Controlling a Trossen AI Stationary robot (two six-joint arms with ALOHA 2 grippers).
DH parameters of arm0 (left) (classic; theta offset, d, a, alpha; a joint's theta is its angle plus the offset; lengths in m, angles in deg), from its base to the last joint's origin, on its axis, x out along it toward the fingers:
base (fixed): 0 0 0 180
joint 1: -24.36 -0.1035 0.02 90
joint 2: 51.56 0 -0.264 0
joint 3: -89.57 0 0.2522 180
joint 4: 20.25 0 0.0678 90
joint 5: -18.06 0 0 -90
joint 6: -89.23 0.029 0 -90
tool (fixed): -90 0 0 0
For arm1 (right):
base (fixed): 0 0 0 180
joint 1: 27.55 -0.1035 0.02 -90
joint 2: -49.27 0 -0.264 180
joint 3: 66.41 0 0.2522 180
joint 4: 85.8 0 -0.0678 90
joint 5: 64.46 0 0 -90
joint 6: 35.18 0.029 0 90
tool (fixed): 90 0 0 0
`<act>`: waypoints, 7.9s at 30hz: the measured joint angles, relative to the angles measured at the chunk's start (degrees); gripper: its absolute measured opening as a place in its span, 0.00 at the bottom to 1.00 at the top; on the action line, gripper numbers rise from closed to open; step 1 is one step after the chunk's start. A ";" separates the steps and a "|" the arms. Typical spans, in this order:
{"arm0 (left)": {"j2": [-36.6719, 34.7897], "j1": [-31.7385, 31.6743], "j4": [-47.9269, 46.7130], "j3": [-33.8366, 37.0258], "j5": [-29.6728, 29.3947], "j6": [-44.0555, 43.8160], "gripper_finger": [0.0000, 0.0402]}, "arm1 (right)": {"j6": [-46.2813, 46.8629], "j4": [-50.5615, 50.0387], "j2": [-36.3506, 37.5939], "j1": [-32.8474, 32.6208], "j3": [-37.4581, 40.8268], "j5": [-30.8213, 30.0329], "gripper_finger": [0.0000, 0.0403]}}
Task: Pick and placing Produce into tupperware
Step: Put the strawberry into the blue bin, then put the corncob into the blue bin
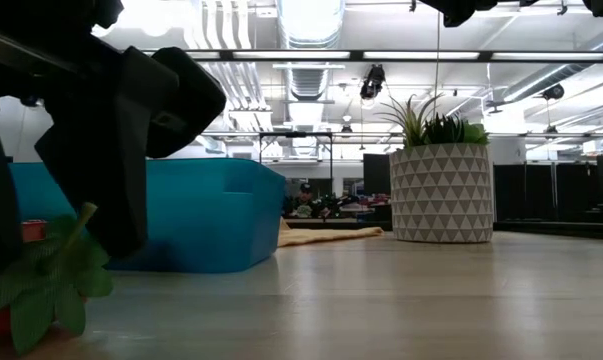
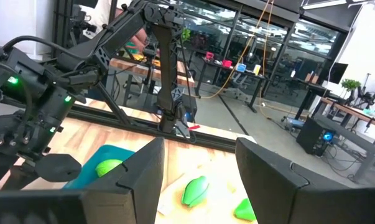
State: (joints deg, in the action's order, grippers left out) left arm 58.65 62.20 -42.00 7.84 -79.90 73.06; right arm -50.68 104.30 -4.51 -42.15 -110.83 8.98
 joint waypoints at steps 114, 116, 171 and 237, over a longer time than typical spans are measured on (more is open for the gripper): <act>-20.35 -15.40 36.26 32.74 -19.87 12.07 0.00 | -0.09 0.33 0.00 0.01 0.00 0.00 0.48; -20.35 -15.39 36.23 32.74 -19.84 12.07 0.00 | -0.09 0.33 0.00 0.02 0.00 0.00 0.48; -25.40 -16.63 46.16 30.72 -19.67 21.48 0.24 | -0.09 0.33 0.01 0.02 0.00 0.00 0.48; -21.58 -41.13 -50.47 -1.03 -7.93 34.71 0.69 | -0.59 -1.02 0.02 0.02 0.00 -0.02 0.48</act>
State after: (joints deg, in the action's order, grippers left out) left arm 37.08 21.08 -92.47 6.81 -87.84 107.77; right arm -51.28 103.27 -4.49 -42.13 -110.83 8.96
